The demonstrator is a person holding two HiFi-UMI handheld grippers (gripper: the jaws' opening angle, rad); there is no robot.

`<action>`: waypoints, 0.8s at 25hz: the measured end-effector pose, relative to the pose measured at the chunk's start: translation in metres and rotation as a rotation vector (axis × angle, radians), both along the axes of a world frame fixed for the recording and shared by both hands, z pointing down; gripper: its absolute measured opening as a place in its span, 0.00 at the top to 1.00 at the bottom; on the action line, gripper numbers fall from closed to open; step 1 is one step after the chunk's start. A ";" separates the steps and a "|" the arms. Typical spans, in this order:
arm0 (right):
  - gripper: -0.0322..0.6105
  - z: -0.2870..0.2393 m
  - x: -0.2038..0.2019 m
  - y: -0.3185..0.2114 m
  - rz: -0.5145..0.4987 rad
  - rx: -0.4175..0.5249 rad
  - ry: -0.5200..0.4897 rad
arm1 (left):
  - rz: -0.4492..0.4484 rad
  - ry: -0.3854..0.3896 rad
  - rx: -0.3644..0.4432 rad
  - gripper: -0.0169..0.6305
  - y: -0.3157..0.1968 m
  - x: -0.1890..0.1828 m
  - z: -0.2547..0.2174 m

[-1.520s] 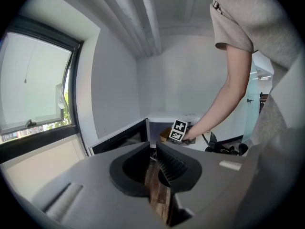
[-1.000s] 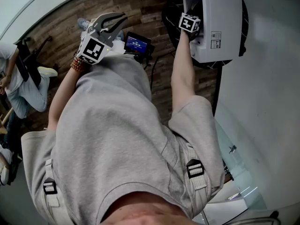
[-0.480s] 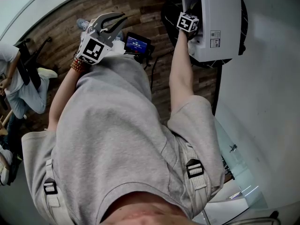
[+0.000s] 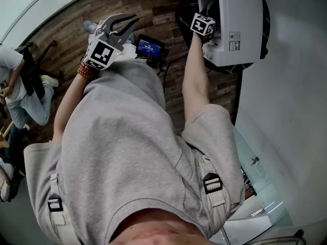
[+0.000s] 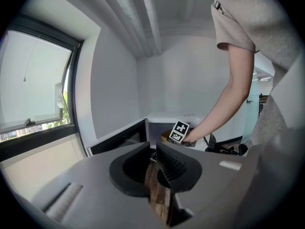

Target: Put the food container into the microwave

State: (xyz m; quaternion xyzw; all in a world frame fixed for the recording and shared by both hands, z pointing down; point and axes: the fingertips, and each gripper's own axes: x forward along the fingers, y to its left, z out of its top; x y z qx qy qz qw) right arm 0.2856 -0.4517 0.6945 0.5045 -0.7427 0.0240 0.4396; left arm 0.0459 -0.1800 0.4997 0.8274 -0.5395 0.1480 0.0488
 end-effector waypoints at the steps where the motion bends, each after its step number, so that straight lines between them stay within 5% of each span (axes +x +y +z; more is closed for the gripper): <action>1: 0.83 0.000 0.000 0.000 0.000 0.001 0.001 | 0.000 0.000 0.000 0.91 0.000 0.000 0.000; 20: 0.83 -0.014 -0.012 0.009 -0.029 0.065 -0.004 | -0.003 0.004 0.002 0.91 -0.002 0.000 -0.001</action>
